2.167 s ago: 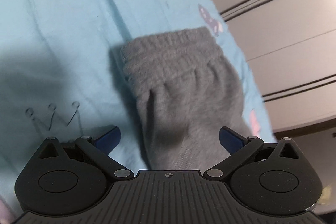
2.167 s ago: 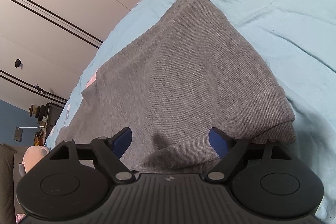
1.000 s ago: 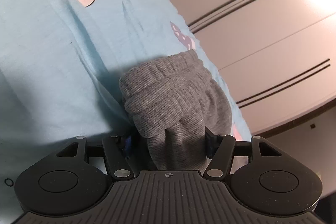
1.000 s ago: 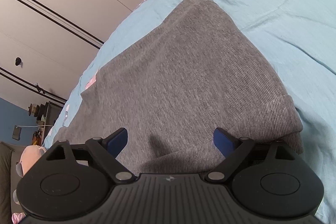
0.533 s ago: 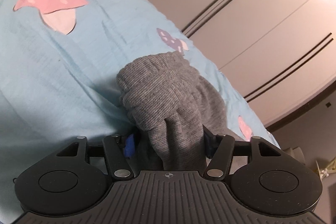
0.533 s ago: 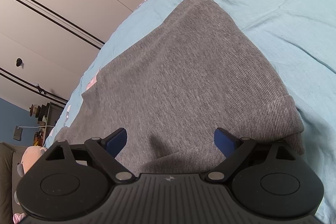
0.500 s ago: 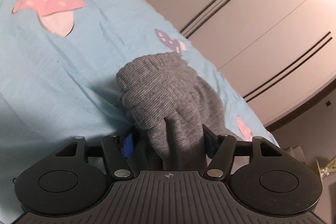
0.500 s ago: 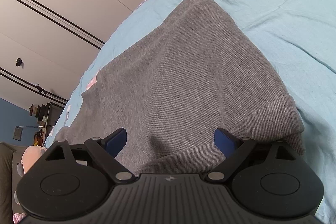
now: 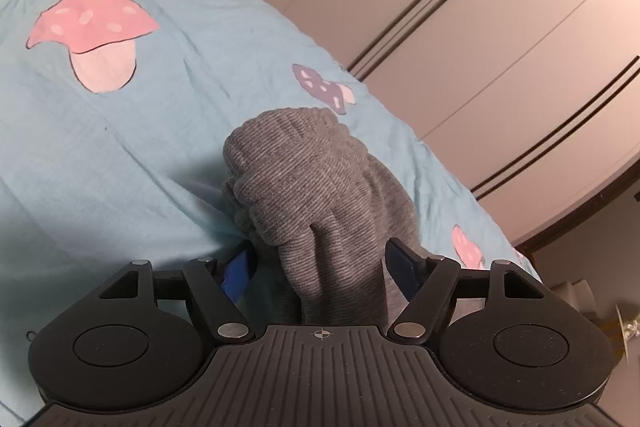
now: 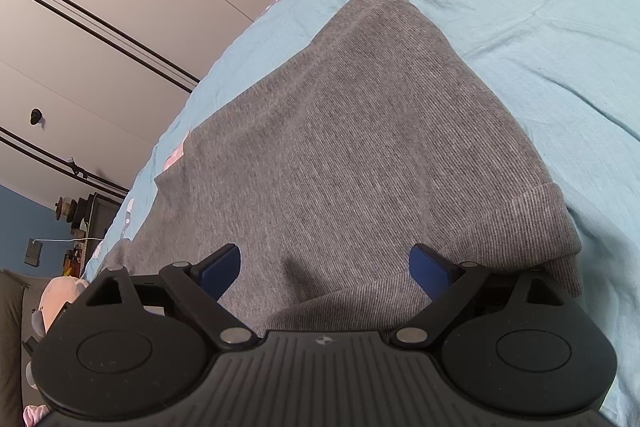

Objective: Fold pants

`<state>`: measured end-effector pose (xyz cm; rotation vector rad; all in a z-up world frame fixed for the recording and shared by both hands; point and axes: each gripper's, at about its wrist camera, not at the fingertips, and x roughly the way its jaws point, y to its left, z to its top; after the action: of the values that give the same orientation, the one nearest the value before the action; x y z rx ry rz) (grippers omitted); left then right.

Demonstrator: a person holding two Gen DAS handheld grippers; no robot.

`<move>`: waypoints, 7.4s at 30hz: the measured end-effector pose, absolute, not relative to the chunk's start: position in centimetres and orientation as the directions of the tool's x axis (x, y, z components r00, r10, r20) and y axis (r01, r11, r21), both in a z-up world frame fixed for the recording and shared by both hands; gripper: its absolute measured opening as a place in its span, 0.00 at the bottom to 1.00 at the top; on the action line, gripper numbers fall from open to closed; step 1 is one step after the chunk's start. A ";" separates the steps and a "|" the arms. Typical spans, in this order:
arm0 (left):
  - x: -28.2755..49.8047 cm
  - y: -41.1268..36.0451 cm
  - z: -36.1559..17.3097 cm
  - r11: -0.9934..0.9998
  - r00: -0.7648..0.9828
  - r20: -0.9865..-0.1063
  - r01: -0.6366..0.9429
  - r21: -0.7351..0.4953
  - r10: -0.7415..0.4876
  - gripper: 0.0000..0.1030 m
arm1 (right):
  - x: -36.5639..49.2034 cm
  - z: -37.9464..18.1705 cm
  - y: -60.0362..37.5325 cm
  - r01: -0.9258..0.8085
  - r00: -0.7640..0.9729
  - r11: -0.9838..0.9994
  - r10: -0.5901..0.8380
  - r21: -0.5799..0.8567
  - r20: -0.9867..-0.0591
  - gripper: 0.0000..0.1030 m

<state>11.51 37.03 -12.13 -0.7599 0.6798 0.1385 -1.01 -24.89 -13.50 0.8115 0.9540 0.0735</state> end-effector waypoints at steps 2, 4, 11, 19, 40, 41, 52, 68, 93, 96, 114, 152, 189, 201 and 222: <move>11.5 37.1 -12.0 0.726 0.774 -0.622 -0.360 -0.586 -0.119 0.75 | -1.0 -13.5 -24.9 0.283 0.600 0.709 0.395 0.646 -0.696 0.89; 11.5 37.0 -11.7 0.737 0.771 -0.626 -0.356 -0.575 -0.116 0.77 | -1.0 -13.5 -24.9 0.284 0.600 0.708 0.395 0.646 -0.696 0.89; 11.5 37.0 -10.9 0.727 0.774 -0.620 -0.350 -0.591 -0.131 0.85 | -1.0 -13.6 -24.9 0.283 0.600 0.709 0.395 0.646 -0.696 0.90; 11.2 37.2 -10.4 0.690 0.800 -0.568 -0.302 -0.658 -0.191 0.92 | -1.0 -13.6 -24.9 0.284 0.600 0.709 0.394 0.646 -0.696 0.90; 13.6 37.8 -14.3 0.671 0.721 -0.668 -0.404 -0.621 -0.184 0.65 | -1.2 -13.6 -25.0 0.282 0.602 0.709 0.395 0.647 -0.694 0.90; 13.4 37.6 -14.0 0.701 0.716 -0.678 -0.399 -0.591 -0.165 0.57 | -1.3 -13.6 -25.0 0.281 0.603 0.708 0.395 0.647 -0.694 0.90; 13.6 35.4 -11.4 0.812 0.724 -0.685 -0.350 -0.467 -0.081 0.51 | -1.5 -13.5 -25.4 0.282 0.605 0.696 0.405 0.660 -0.686 0.90; 14.3 36.1 -12.5 0.762 0.708 -0.701 -0.408 -0.503 -0.083 0.39 | -1.5 -13.5 -25.5 0.288 0.613 0.690 0.400 0.664 -0.681 0.88; 9.7 8.8 5.1 0.932 0.882 -0.357 0.205 -0.299 -0.309 0.34 | -7.5 -9.7 -30.2 0.313 0.801 0.598 0.251 0.738 -0.543 0.85; 9.5 0.7 2.8 0.883 0.792 -0.403 0.358 -0.303 -0.459 0.39 | -8.7 -9.1 -31.7 0.313 0.821 0.599 0.219 0.737 -0.527 0.85; 10.4 9.7 -4.8 0.896 0.655 -0.648 0.105 -0.432 -0.390 0.98 | -9.0 -9.3 -32.9 0.302 0.815 0.603 0.238 0.738 -0.528 0.85; 14.8 17.0 -13.0 0.864 0.552 -0.757 -0.123 -0.489 -0.350 0.98 | -6.6 -9.0 -31.1 0.371 0.729 0.702 0.186 0.608 -0.659 0.33; 12.8 10.6 -11.5 0.933 0.596 -0.720 0.184 -0.309 -0.356 0.98 | -2.8 -12.6 -30.3 0.461 0.588 0.792 0.064 0.400 -0.806 0.97; 16.5 9.2 -12.9 0.872 0.376 -0.787 0.192 -0.451 -0.489 0.98 | -1.9 -12.6 -32.7 0.354 0.579 0.786 0.242 0.507 -0.779 0.98; 23.3 5.6 -15.6 0.638 0.139 -0.669 0.487 -0.596 -0.731 1.00 | 7.4 -16.1 -36.2 -0.057 0.473 0.627 0.703 0.777 -0.532 0.88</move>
<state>23.32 5.60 -15.59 -0.2597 1.1245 -0.8941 7.40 -36.19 -16.12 0.7715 0.9772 0.5256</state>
